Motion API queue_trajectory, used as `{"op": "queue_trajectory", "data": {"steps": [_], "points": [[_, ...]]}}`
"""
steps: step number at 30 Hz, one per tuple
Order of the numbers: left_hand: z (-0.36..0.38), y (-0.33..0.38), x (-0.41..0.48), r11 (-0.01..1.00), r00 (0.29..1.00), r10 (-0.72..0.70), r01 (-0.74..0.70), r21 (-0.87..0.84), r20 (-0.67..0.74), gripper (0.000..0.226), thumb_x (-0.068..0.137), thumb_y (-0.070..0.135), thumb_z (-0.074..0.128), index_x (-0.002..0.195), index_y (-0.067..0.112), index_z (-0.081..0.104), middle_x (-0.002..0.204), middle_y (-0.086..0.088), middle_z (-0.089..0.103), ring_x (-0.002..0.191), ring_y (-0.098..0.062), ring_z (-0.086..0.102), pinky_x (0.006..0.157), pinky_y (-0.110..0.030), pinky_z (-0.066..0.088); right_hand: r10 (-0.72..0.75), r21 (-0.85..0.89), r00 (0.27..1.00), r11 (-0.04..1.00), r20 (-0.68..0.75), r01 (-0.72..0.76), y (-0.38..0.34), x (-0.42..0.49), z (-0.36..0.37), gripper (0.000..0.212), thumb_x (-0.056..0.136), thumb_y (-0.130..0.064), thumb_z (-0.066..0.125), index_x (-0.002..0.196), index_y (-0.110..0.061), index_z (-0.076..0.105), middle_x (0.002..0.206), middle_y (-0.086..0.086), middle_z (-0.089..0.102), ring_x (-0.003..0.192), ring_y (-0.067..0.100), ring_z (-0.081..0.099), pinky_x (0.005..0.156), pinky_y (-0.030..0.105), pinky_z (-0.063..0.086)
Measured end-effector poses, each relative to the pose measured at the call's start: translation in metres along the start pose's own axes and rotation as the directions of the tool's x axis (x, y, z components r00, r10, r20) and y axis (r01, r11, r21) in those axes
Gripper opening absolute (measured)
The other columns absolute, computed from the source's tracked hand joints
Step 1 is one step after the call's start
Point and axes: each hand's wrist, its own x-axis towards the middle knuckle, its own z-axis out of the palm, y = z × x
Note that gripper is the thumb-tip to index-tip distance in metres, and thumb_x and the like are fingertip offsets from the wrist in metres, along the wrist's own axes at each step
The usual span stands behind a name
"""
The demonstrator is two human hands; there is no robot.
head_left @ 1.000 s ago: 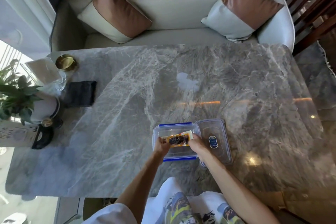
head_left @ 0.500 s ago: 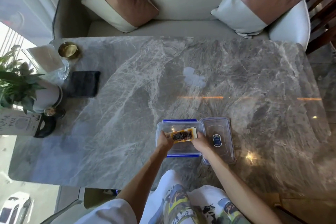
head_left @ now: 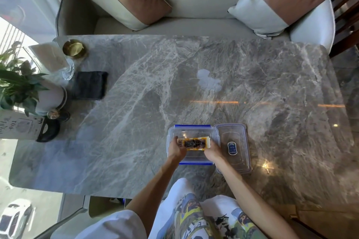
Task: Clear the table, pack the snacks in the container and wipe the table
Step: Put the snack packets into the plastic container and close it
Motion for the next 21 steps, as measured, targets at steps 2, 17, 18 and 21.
{"op": "queue_trajectory", "data": {"steps": [2, 17, 18, 21], "points": [[0.0, 0.001, -0.002, 1.0, 1.0, 0.002, -0.002, 0.001, -0.006, 0.053, 0.086, 0.0, 0.049, 0.138, 0.007, 0.044, 0.128, -0.014, 0.06, 0.109, -0.024, 0.058, 0.09, -0.028, 0.046, 0.006, -0.011, 1.0, 1.0, -0.002, -0.006, 0.0, -0.001, 0.0, 0.055, 0.095, -0.007, 0.038, 0.149, -0.015, 0.03, 0.148, 0.013, 0.044, 0.133, 0.032, 0.045, 0.111, 0.046, 0.039], [-0.008, 0.004, -0.01, 0.998, 0.996, 0.03, -0.026, -0.049, 0.082, 0.035, 0.085, 0.002, 0.047, 0.114, 0.02, 0.056, 0.093, 0.001, 0.058, 0.095, -0.021, 0.057, 0.082, -0.031, 0.046, -0.006, 0.024, 1.0, 1.0, 0.002, 0.006, 0.006, -0.001, -0.005, 0.04, 0.09, -0.007, 0.045, 0.129, -0.015, 0.053, 0.129, 0.01, 0.06, 0.118, 0.028, 0.055, 0.105, 0.041, 0.045], [-0.009, 0.006, -0.011, 0.998, 0.996, 0.038, -0.035, -0.046, 0.077, 0.038, 0.086, 0.002, 0.046, 0.119, 0.018, 0.055, 0.097, -0.001, 0.06, 0.097, -0.023, 0.058, 0.084, -0.032, 0.047, -0.016, 0.034, 1.0, 0.999, -0.003, 0.016, 0.006, -0.002, -0.006, 0.038, 0.09, -0.007, 0.046, 0.127, -0.015, 0.055, 0.127, 0.009, 0.062, 0.116, 0.027, 0.057, 0.104, 0.04, 0.045], [-0.016, 0.013, -0.014, 0.999, 0.996, 0.032, -0.032, -0.002, 0.081, 0.047, 0.087, 0.003, 0.045, 0.134, 0.009, 0.048, 0.12, -0.014, 0.062, 0.11, -0.029, 0.059, 0.095, -0.036, 0.047, -0.062, 0.022, 0.998, 0.998, 0.029, 0.061, 0.008, -0.006, -0.011, 0.045, 0.09, -0.007, 0.051, 0.134, -0.017, 0.052, 0.132, 0.009, 0.06, 0.117, 0.026, 0.057, 0.101, 0.038, 0.048]]}}
